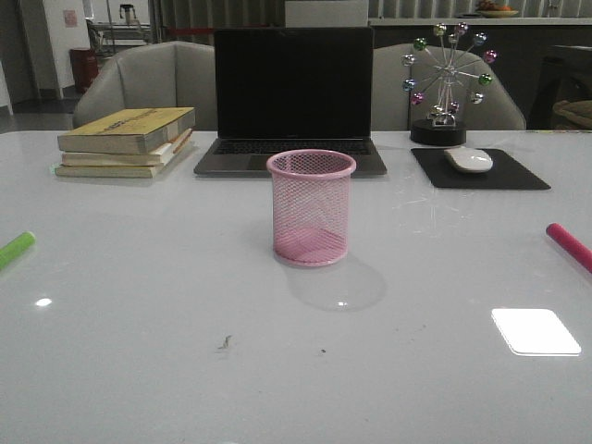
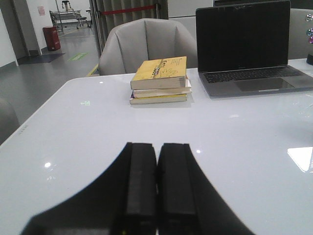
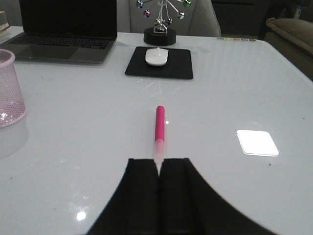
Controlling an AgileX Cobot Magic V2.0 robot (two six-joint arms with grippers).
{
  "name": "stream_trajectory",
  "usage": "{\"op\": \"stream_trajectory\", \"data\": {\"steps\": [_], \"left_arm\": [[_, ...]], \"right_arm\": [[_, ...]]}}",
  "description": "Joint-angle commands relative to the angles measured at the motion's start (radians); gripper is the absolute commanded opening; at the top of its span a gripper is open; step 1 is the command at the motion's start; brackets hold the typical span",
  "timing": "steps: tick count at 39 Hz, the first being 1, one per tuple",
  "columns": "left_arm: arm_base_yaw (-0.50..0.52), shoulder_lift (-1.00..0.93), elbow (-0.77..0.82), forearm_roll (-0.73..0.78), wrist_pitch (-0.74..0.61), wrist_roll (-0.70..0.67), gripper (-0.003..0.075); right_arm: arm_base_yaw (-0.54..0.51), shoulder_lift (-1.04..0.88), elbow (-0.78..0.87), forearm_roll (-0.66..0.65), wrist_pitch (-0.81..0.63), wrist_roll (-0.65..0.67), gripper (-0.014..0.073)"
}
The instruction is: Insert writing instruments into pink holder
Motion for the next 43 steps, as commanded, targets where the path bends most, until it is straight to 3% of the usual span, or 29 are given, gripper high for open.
{"op": "stream_trajectory", "data": {"steps": [1, 5, 12, 20, 32, 39, 43], "left_arm": [[0.003, -0.018, 0.017, -0.070, -0.105, -0.005, 0.0100], [0.003, -0.018, 0.017, -0.111, -0.111, -0.005, 0.0100], [0.003, -0.018, 0.000, -0.111, -0.164, -0.005, 0.0100], [0.003, -0.018, -0.117, -0.045, -0.159, -0.005, 0.0100], [0.003, 0.021, -0.339, -0.044, 0.067, -0.005, 0.0100], [0.003, 0.258, -0.545, 0.003, 0.091, 0.000, 0.0100], [0.003, 0.412, -0.679, -0.023, 0.085, 0.000, 0.0100]], "right_arm": [[0.000, -0.014, -0.007, 0.011, -0.156, -0.002, 0.0053], [0.000, -0.014, -0.009, 0.061, -0.200, -0.001, 0.0053], [0.000, -0.014, -0.011, 0.285, -0.199, -0.002, 0.0053], [0.000, -0.014, -0.168, 0.189, 0.018, -0.121, 0.0053], [0.000, -0.005, -0.408, 0.178, 0.267, -0.126, 0.0053], [0.000, 0.175, -0.568, 0.149, 0.282, -0.126, 0.0053], [0.000, 0.284, -0.655, 0.163, 0.219, -0.126, 0.0053]]}}
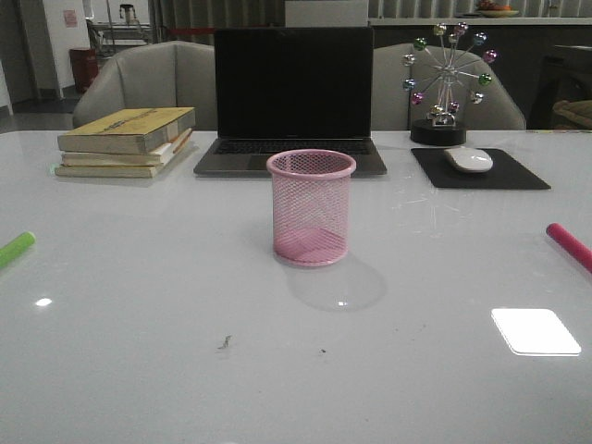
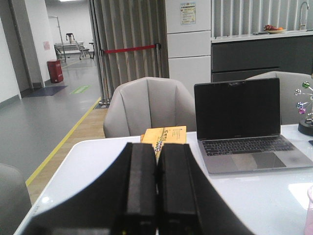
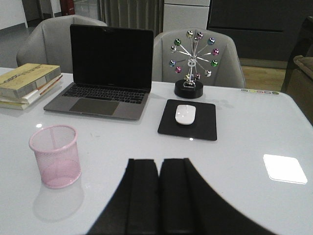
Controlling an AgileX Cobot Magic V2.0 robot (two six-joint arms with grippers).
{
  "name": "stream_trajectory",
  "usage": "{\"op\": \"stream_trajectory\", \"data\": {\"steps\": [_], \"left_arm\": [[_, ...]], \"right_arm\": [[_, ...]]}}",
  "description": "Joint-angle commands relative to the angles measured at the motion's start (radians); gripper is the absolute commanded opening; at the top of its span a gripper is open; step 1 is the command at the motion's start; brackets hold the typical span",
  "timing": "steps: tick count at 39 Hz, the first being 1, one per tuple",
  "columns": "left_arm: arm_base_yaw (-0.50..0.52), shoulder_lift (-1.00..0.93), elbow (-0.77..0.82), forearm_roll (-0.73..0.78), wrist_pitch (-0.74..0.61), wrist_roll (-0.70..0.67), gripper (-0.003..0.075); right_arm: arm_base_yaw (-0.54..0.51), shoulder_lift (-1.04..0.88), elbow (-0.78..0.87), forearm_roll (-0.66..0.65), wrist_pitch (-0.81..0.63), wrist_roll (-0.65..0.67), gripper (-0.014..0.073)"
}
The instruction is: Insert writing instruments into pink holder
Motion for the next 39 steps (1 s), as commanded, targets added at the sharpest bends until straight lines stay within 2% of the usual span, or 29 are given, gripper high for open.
{"op": "stream_trajectory", "data": {"steps": [1, 4, 6, 16, 18, 23, 29, 32, 35, 37, 39], "left_arm": [[0.003, 0.105, -0.102, -0.021, -0.089, 0.000, 0.0100], [0.003, 0.163, -0.114, -0.021, -0.178, 0.000, 0.0100], [0.003, 0.193, -0.114, -0.021, -0.217, 0.000, 0.0100], [0.003, 0.217, -0.114, -0.021, -0.241, 0.000, 0.0100], [0.003, 0.217, -0.114, -0.021, -0.219, 0.000, 0.0100], [0.003, 0.230, -0.136, -0.021, -0.057, 0.000, 0.0103], [0.003, 0.312, -0.154, -0.021, 0.085, 0.000, 0.0107], [0.003, 0.383, -0.206, -0.021, 0.133, 0.000, 0.0179], [0.003, 0.452, -0.261, -0.021, 0.184, 0.000, 0.0309], [0.003, 0.491, -0.276, -0.021, 0.197, 0.000, 0.0365], [0.003, 0.517, -0.277, -0.025, 0.202, 0.000, 0.0376]], "right_arm": [[0.000, 0.079, -0.075, 0.009, -0.174, -0.011, 0.0053], [0.000, 0.103, -0.076, 0.009, -0.315, -0.011, 0.0053], [0.000, 0.104, -0.076, 0.009, -0.345, -0.011, 0.0053], [0.000, 0.104, -0.075, 0.046, -0.340, -0.010, 0.0053], [0.000, 0.104, -0.077, 0.041, -0.301, -0.011, 0.0053], [0.000, 0.136, -0.078, -0.003, -0.144, -0.011, 0.0053], [0.000, 0.253, -0.083, -0.005, -0.078, -0.011, 0.0053], [0.000, 0.342, -0.126, -0.011, -0.021, -0.011, 0.0053], [0.000, 0.428, -0.184, -0.049, 0.019, -0.011, 0.0076], [0.000, 0.484, -0.215, -0.064, 0.058, -0.011, 0.0134], [0.000, 0.534, -0.230, -0.064, 0.092, -0.011, 0.0216]]}}
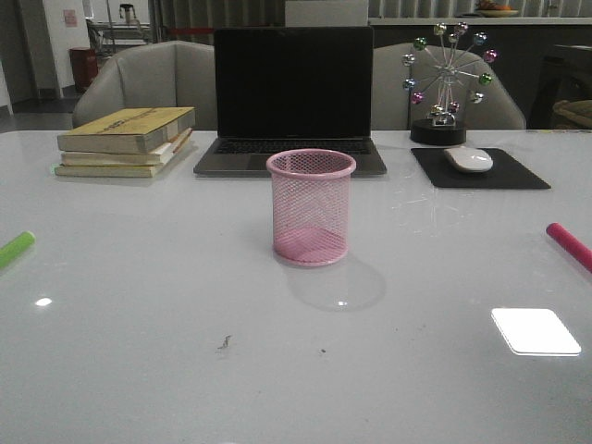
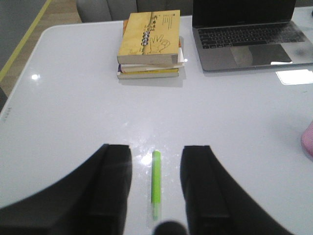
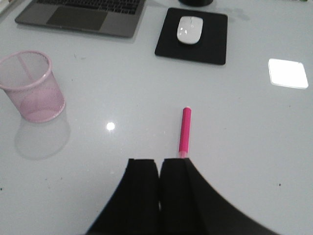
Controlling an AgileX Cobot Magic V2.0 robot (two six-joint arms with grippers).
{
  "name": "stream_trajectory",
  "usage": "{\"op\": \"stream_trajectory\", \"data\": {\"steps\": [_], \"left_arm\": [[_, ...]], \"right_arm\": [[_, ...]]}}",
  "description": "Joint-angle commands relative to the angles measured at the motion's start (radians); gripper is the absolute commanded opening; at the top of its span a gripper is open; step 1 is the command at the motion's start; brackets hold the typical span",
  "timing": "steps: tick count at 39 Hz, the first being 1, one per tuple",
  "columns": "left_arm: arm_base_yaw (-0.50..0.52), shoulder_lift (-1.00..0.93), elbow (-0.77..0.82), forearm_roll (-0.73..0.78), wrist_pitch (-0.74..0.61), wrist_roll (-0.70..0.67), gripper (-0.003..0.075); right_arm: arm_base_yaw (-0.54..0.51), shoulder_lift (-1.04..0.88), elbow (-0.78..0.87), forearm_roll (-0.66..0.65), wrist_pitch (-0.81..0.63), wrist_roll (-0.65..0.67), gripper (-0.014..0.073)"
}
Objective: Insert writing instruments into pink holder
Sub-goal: 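Lower the right gripper over the pink marker and close on it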
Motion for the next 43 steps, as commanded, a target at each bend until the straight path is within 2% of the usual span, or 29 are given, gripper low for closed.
{"op": "stream_trajectory", "data": {"steps": [1, 3, 5, 28, 34, 43], "left_arm": [[0.003, 0.032, -0.039, -0.012, -0.045, 0.000, 0.0376], [0.003, 0.048, -0.039, -0.012, -0.024, 0.000, 0.0376], [0.003, 0.057, -0.039, -0.012, -0.017, 0.000, 0.0376], [0.003, 0.069, -0.039, -0.012, -0.020, 0.000, 0.0377], [0.003, 0.069, -0.039, -0.012, -0.020, 0.000, 0.0376], [0.003, 0.069, -0.039, -0.012, -0.020, 0.000, 0.0375]], "right_arm": [[0.000, 0.065, -0.050, -0.006, -0.018, -0.009, 0.0281], [0.000, 0.088, -0.050, -0.006, -0.010, -0.009, 0.0381], [0.000, 0.108, -0.050, -0.006, -0.011, -0.009, 0.0440], [-0.002, 0.121, -0.050, -0.030, -0.017, 0.000, 0.0437], [-0.020, 0.196, -0.077, -0.081, 0.050, 0.111, 0.0437], [-0.034, 0.371, -0.230, -0.161, 0.121, 0.129, 0.0437]]}}
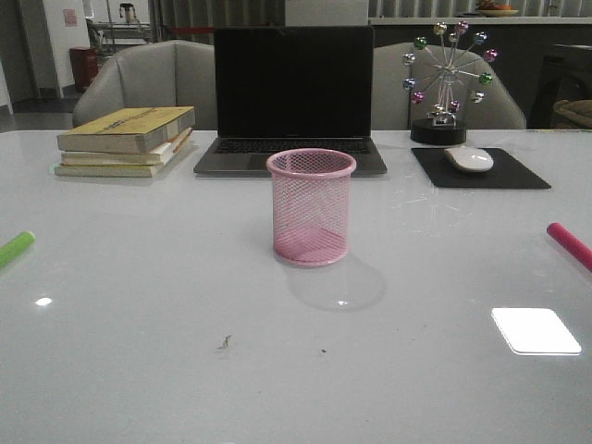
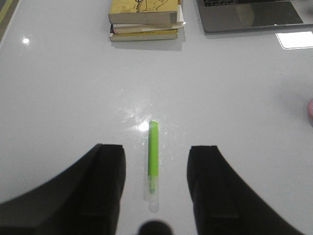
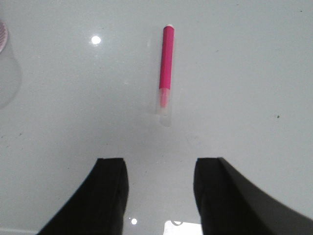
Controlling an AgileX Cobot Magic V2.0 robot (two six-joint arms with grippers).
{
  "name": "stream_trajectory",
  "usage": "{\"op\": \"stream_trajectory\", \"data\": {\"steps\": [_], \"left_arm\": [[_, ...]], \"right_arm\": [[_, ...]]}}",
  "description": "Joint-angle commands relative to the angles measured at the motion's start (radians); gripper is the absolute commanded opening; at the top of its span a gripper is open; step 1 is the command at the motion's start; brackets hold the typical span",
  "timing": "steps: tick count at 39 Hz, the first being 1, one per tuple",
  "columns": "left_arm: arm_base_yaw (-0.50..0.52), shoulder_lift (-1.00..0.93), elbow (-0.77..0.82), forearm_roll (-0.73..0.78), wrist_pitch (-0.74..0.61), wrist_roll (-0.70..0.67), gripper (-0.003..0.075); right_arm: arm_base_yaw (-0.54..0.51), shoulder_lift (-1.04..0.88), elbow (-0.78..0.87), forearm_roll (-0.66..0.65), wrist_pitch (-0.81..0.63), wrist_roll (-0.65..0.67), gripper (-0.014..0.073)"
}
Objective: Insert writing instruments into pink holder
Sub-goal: 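Lower the right gripper over the pink marker and close on it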
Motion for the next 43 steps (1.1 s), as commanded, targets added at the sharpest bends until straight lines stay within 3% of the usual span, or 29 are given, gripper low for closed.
{"op": "stream_trajectory", "data": {"steps": [1, 13, 43], "left_arm": [[0.003, -0.004, -0.037, -0.010, -0.067, 0.000, 0.0375], [0.003, -0.004, -0.037, -0.010, -0.067, 0.000, 0.0375], [0.003, -0.004, -0.037, -0.010, -0.067, 0.000, 0.0375]], "right_arm": [[-0.006, 0.062, -0.113, -0.036, -0.021, 0.007, 0.0437], [-0.006, 0.297, -0.255, -0.040, -0.009, 0.007, 0.0437], [-0.005, 0.640, -0.261, -0.024, -0.230, 0.007, 0.0437]]}}
